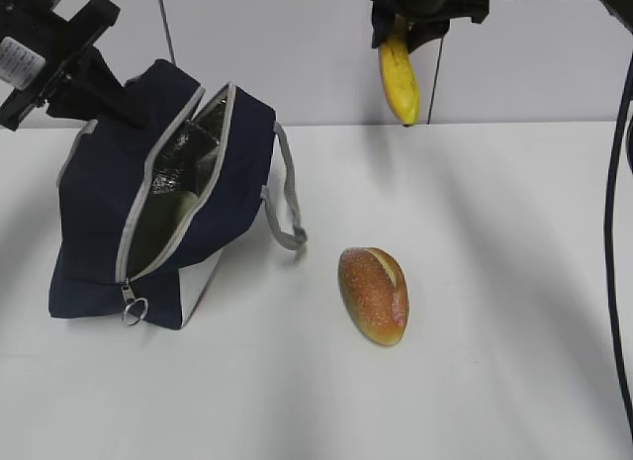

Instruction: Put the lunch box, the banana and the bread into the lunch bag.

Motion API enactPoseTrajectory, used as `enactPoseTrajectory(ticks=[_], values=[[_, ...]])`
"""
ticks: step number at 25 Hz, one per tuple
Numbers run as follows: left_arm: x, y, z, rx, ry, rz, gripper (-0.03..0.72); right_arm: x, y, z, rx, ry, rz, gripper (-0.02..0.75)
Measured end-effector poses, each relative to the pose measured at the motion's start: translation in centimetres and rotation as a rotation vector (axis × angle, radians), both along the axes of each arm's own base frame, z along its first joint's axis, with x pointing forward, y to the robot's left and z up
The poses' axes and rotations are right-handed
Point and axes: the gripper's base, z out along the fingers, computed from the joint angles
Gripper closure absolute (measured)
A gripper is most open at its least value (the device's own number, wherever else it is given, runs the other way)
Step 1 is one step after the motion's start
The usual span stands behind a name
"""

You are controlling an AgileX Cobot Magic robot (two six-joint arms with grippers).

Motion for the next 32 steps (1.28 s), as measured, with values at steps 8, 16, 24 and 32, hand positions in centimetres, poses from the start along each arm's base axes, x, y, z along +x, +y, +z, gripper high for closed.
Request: enactPoseTrajectory(ticks=[8, 16, 24, 32], values=[[0.0, -0.1, 0.1, -0.019, 0.000, 0.003, 0.691, -1.4, 3.0, 2.0, 0.298, 0.028, 0.204, 0.434], [0.0, -0.1, 0.1, -0.021, -0.002, 0.006, 0.691, -5.7, 7.8, 5.5, 0.376, 0.038, 0.394, 0.434], [0.0, -0.1, 0.1, -0.022, -0.001, 0.005, 0.691, -10.0, 13.3, 1.0, 0.282, 0.253, 0.510, 0.434], [0.0, -0.2, 0.1, -0.024, 0.001, 0.003, 0.691, -10.6, 14.0, -0.9, 0.289, 0.318, 0.551, 0.433]])
